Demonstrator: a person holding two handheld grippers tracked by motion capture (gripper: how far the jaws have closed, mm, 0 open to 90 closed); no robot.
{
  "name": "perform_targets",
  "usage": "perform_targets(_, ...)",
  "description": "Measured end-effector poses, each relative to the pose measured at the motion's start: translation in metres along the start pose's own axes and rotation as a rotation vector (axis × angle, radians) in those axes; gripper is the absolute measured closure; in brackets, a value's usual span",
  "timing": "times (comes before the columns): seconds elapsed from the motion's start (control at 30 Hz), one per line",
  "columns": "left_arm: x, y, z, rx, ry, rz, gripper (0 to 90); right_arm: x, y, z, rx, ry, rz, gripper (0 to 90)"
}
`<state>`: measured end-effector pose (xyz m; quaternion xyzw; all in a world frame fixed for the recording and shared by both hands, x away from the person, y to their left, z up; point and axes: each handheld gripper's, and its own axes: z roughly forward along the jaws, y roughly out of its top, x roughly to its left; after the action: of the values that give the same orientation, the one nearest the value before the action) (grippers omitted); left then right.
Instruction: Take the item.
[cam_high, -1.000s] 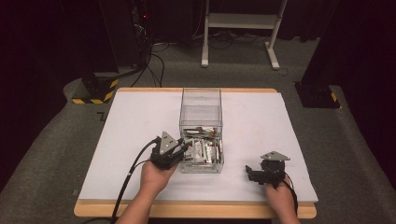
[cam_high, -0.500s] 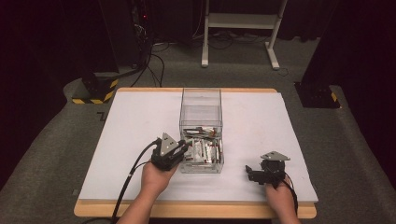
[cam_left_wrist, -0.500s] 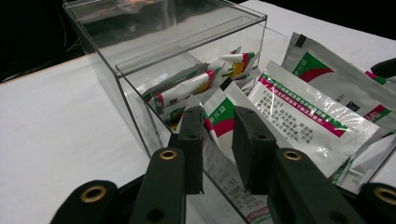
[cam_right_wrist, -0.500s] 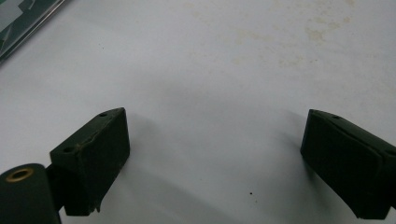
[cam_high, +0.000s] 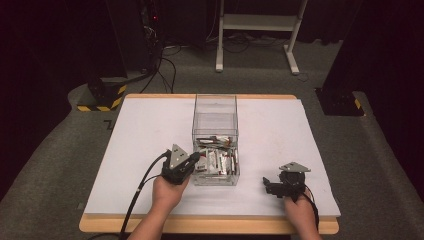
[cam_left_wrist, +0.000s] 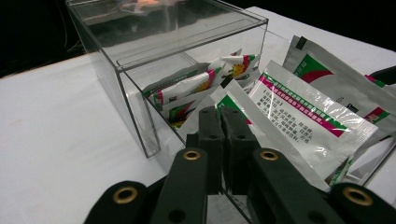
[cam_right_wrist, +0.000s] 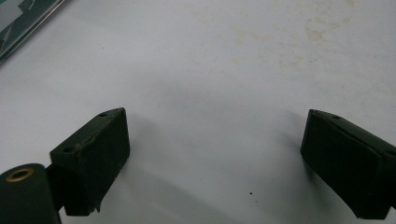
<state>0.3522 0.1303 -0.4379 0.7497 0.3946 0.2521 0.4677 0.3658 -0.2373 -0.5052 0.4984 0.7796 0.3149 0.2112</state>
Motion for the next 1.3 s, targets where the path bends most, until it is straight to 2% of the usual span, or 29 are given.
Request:
perform_targets(0.4,0.000,-0.003,-0.002,-0.028,0.003,-0.016,89.7,0.000,0.000,0.000,0.000,0.000,0.000,7.8)
perform_targets(0.83,0.000,0.001,-0.010,-0.090,0.011,-0.015,89.8,0.000,0.000,0.000,0.000,0.000,0.000,7.8)
perform_targets(1.3,0.001,0.005,-0.014,-0.133,0.009,-0.024,89.8,0.000,0.000,0.000,0.000,0.000,0.000,7.8)
